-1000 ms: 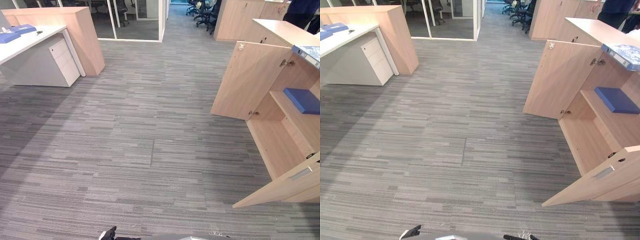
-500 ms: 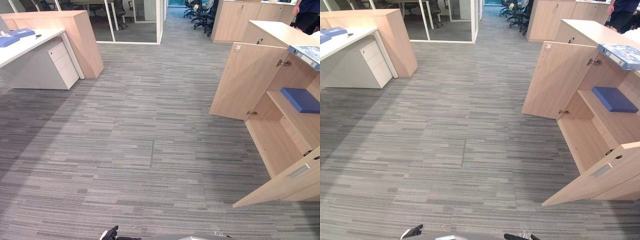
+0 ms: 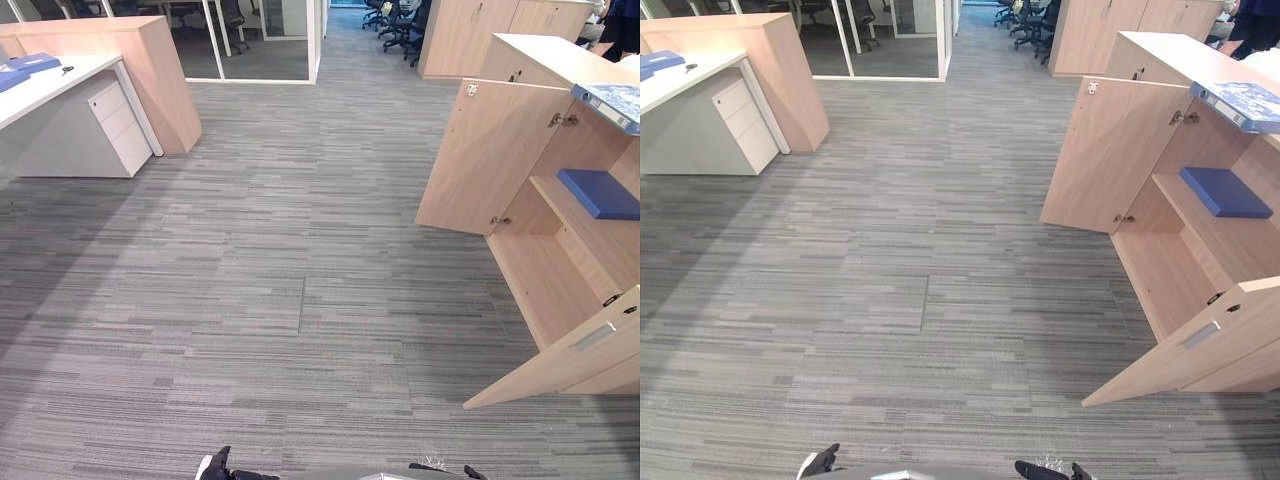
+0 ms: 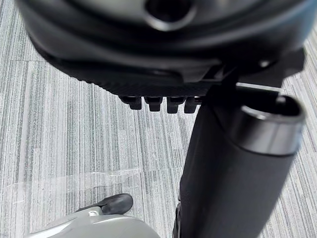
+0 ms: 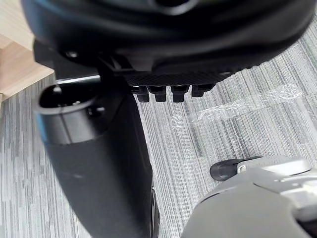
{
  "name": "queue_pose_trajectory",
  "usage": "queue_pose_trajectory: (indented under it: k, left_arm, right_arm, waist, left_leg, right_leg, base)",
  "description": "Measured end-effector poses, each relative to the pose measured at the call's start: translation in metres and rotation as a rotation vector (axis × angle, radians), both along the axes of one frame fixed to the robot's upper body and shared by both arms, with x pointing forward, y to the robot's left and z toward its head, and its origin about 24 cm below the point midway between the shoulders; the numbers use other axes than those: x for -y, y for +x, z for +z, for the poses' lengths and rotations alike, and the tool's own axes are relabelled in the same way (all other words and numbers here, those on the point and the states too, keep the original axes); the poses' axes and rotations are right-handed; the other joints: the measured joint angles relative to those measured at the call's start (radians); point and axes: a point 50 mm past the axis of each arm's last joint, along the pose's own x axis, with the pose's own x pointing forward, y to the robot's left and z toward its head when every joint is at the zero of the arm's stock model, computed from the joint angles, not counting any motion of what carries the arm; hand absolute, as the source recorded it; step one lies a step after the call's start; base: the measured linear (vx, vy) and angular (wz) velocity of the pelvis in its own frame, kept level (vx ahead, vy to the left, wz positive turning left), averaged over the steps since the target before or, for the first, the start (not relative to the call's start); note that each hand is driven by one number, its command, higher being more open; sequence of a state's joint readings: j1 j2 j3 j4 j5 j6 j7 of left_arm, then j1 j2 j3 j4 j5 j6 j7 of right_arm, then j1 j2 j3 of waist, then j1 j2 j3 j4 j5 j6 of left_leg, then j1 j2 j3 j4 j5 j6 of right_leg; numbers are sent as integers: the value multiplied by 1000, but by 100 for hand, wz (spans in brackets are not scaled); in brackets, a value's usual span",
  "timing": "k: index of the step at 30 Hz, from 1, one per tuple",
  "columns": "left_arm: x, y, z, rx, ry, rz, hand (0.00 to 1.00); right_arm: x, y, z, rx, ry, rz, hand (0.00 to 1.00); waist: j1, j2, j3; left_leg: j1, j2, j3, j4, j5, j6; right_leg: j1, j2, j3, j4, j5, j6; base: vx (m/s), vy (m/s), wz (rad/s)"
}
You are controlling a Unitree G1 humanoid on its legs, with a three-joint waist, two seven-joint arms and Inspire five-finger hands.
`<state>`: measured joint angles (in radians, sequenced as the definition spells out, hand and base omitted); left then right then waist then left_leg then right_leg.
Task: Walk over to the cabinet, pick up the folder, carry it to the office cabinet, place the folder inside the office cabinet, then close the office cabinet door
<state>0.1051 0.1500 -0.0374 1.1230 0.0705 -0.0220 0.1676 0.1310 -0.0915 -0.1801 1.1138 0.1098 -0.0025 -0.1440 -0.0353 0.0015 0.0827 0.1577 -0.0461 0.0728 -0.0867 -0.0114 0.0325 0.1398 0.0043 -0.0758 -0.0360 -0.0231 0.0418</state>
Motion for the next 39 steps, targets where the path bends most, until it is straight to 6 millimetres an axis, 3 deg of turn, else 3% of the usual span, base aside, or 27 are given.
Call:
queue_pose_trajectory:
  k: [11,12,14,16,17,18,19,21,24,26,27,28,29,31,33,35,36,37,38,39]
  left_arm:
    - [-3,-5,0,10,6,40,100]
    - [-5,-6,1,18,7,73,100]
    - [-7,-1,3,75,-8,174,100]
    - [-4,5,7,144,-31,256,100]
    - [-5,7,9,170,-35,287,100]
    - [-6,11,12,217,-38,336,100]
    - [-6,10,15,248,-33,361,100]
    - [-6,11,18,271,-17,354,100]
    - [-3,15,19,287,-5,316,100]
    - [-2,19,20,293,2,283,100]
    - [-1,20,20,290,7,263,100]
    - [-2,20,20,286,9,256,100]
    - [-5,22,20,281,17,252,100]
    - [-8,21,19,263,37,240,100]
    - [-12,12,15,217,48,241,100]
    - [-12,2,11,163,48,251,100]
    - [-11,-13,8,122,41,267,100]
    - [-9,-19,6,108,36,277,100]
    - [-17,-18,7,98,40,284,100]
    - [-17,-18,6,89,38,292,100]
  right_arm:
    - [-1,-3,-2,-11,26,-114,100]
    - [-2,-2,-3,-10,32,-127,100]
    - [-1,-2,-3,1,41,-193,100]
    - [4,0,-1,24,28,-218,100]
    - [4,1,0,31,24,-215,100]
    - [7,2,1,35,13,-210,100]
    - [8,3,1,26,0,-191,100]
    - [8,3,1,19,-5,-174,100]
    - [11,12,2,28,-7,-177,100]
    - [12,12,2,26,-7,-191,100]
    - [13,8,1,11,-5,-218,100]
    - [12,5,0,0,-2,-232,100]
    - [10,4,-1,-11,15,-274,100]
    - [2,4,-3,-5,45,-327,100]
    - [-4,1,-4,-11,68,-375,100]
    - [-7,-1,-5,-6,84,-417,100]
    - [-4,-6,-5,-9,80,-440,100]
    - [-1,-4,-4,7,76,-451,100]
    - [-2,-1,-3,30,74,-462,100]
    - [0,-1,-3,36,66,-461,100]
  waist:
    - [0,-5,21]
    - [1,-12,31]
    - [7,-7,63]
    - [16,17,78]
    - [20,21,87]
    - [28,25,106]
    - [31,25,104]
    - [31,23,98]
    - [34,28,95]
    - [34,32,93]
    - [35,36,90]
    - [37,35,85]
    - [38,18,73]
    - [38,0,41]
    - [34,-23,18]
    - [34,-30,8]
    - [37,-22,-22]
    - [35,-19,-34]
    - [16,-53,-24]
    - [11,-56,-19]
  left_leg:
    - [-12,3,4,1,2,-2]
    - [-36,6,4,45,-22,-20]
    - [-145,31,17,293,-148,-38]
    - [-263,87,67,574,-217,-56]
    - [-313,106,81,690,-215,-47]
    - [-399,150,97,898,-212,-3]
    - [-450,187,107,1012,-232,-14]
    - [-491,202,105,1011,-245,-37]
    - [-537,191,79,750,-226,-61]
    - [-546,178,41,470,-135,-94]
    - [-537,177,28,349,-42,-125]
    - [-525,165,43,353,37,-134]
    - [-536,138,69,410,50,-78]
    - [-542,117,96,494,-33,-37]
    - [-476,90,135,509,-67,4]
    - [-389,65,157,516,-75,-2]
    - [-280,29,166,407,-103,-5]
    - [-239,13,169,355,-133,13]
    - [-161,-50,182,302,-154,43]
    - [-125,-62,181,286,-157,48]
  right_leg:
    - [2,3,0,-33,17,-8]
    - [1,2,-1,-29,17,-8]
    - [-5,11,-2,-4,-1,-34]
    - [-19,31,-1,47,-52,-63]
    - [-19,34,0,68,-65,-70]
    - [-15,37,11,120,-100,-79]
    - [-15,29,30,169,-135,-81]
    - [-14,1,54,208,-170,-69]
    - [-14,-81,113,226,-219,-19]
    - [12,-143,132,205,-256,28]
    - [52,-177,130,176,-280,55]
    - [76,-200,128,163,-290,55]
    - [98,-234,130,151,-274,42]
    - [82,-252,123,194,-187,35]
    - [81,-296,152,275,-116,55]
    - [44,-325,152,446,7,33]
    - [-68,-385,106,678,119,-62]
    - [-124,-420,66,795,145,-105]
    - [-220,-553,-79,1059,128,-183]
    - [-239,-587,-143,1120,105,-197]
  base:
    - [-7,-12,0]
    - [6,-60,3]
    - [-7,-41,-1]
    - [-39,-21,-8]
    - [-2,-4,-21]
    - [53,7,-35]
    - [119,15,-41]
    - [157,54,-36]
    - [279,215,-49]
    - [444,395,-28]
    - [441,422,-15]
    - [467,447,-18]
    - [500,428,-15]
    - [572,424,-25]
    - [507,313,-44]
    - [518,308,-62]
    - [448,290,-63]
    - [518,348,-45]
    - [306,182,-10]
    - [360,165,-11]
